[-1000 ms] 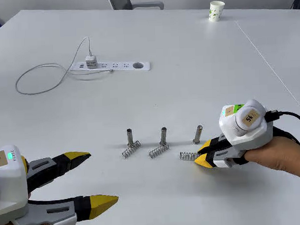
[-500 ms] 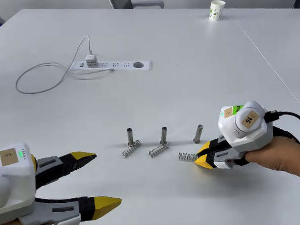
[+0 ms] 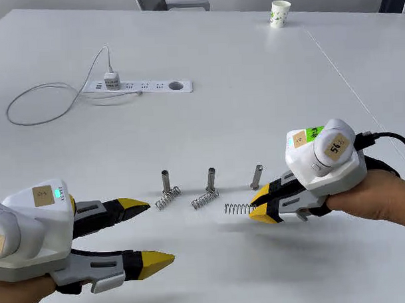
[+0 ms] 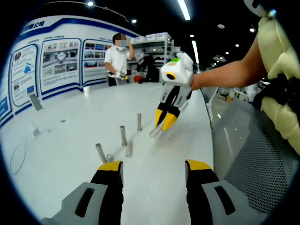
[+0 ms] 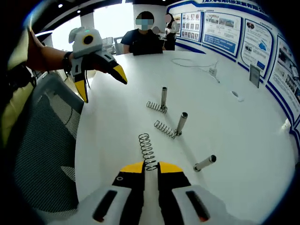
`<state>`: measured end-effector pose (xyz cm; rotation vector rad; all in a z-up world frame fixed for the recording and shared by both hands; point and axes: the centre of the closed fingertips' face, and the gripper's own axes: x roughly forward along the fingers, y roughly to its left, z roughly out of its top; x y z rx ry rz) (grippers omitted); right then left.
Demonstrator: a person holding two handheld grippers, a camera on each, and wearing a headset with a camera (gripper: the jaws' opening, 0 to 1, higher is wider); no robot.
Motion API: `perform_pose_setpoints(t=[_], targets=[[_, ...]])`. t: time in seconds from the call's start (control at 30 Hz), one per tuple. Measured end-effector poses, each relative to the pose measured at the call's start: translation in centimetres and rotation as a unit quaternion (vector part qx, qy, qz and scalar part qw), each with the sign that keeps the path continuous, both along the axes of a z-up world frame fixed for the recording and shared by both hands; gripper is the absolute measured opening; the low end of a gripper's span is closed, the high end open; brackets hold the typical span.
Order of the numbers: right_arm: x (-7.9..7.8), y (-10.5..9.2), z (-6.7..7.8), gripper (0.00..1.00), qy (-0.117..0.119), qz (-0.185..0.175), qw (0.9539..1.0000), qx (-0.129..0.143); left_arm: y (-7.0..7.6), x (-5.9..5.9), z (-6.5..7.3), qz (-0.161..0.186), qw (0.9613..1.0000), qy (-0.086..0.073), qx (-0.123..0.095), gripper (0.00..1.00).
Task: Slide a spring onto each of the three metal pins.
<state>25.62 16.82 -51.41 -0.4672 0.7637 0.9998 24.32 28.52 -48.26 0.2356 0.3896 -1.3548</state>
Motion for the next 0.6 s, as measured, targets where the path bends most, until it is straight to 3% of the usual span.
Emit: perform_pose_setpoints(t=[0.13,0.6], targets=[[-0.3,0.9,0.9,0.11,0.000,0.013,0.9999,-0.003,-0.6,0.1,-0.2,-0.017,0.9998,-0.010,0.010,0.50],[-1.2,4.3,2.5,0.11,-0.006,0.063,0.9979,-0.011,-2.9,-0.4,0.3,-0.052,0.9981,-0.033,0.002,0.38]])
